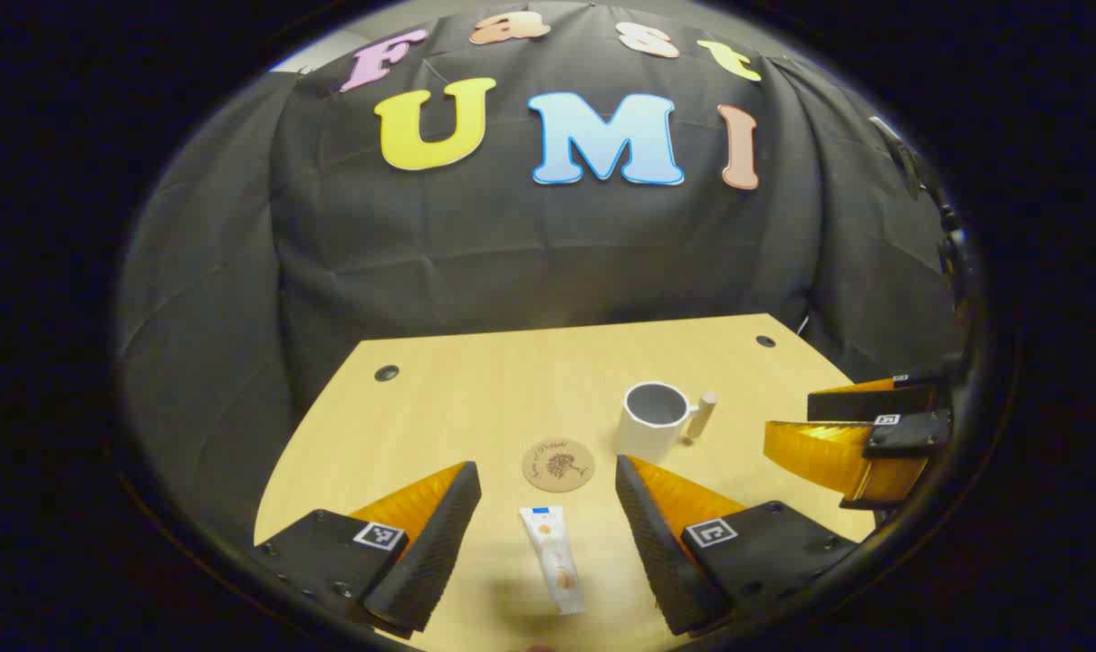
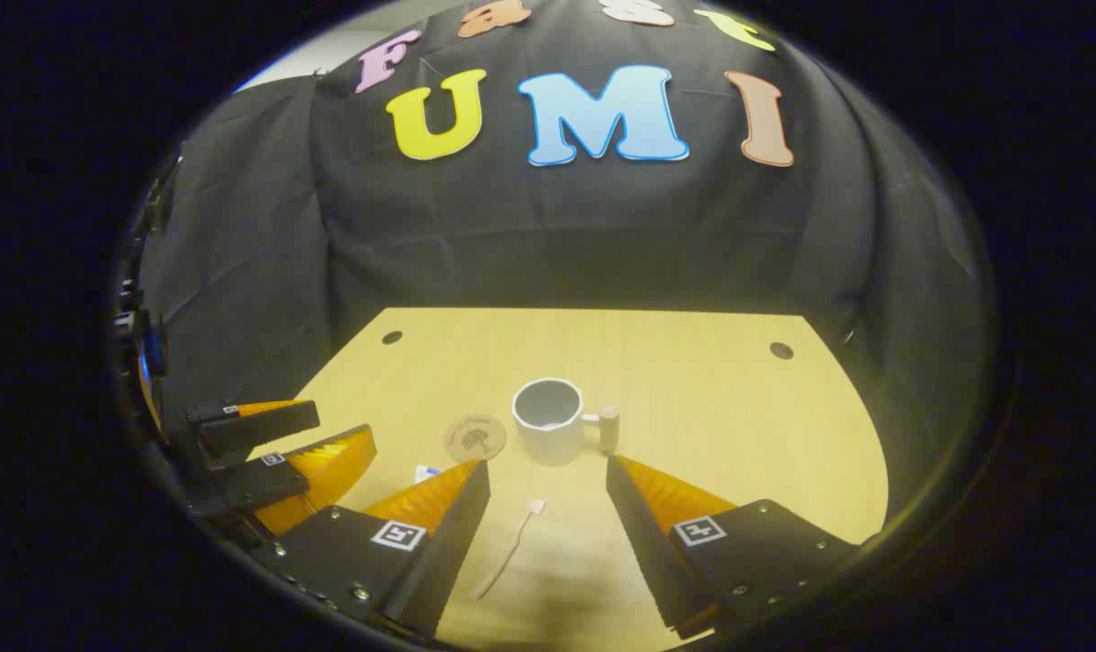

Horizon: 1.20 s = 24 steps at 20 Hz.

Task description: Put the toothbrush and toothpaste on the desktop into the cup, then pick up the cup and place it on the coaster on the desktop.

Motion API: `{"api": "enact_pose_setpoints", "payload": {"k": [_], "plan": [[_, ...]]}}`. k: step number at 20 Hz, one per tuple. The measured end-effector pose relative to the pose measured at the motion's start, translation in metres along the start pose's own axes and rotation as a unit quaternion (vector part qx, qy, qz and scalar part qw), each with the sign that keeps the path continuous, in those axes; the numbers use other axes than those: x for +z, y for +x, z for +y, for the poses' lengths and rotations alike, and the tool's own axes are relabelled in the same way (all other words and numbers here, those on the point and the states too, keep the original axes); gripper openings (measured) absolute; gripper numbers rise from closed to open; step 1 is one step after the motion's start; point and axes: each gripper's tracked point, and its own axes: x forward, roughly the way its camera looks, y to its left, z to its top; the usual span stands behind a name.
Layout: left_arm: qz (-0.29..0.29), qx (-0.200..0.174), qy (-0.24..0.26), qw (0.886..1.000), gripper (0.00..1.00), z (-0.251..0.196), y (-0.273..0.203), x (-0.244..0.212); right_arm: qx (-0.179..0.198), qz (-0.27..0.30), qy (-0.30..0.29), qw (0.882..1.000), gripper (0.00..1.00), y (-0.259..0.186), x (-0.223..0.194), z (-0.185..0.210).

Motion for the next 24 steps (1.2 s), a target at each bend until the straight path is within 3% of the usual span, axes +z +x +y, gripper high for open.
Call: {"api": "enact_pose_setpoints", "payload": {"k": [5,18,24], "plan": [[0.010,-0.003,0.000,1.000,0.94,0.000,0.004,-0.007,0.010,0.012,0.010,1.000,0.84,0.006,-0.010,0.006],[0.038,-0.002,-0.005,0.999,0.99,0.002,0.014,-0.026,0.007,0.022,0.010,1.000,0.85,0.015,-0.015,0.007],[0.083,-0.005,-0.003,0.997,0.97,0.002,0.024,-0.048,0.000,0.082,0.011,0.997,0.85,0.029,-0.044,0.007]]}}
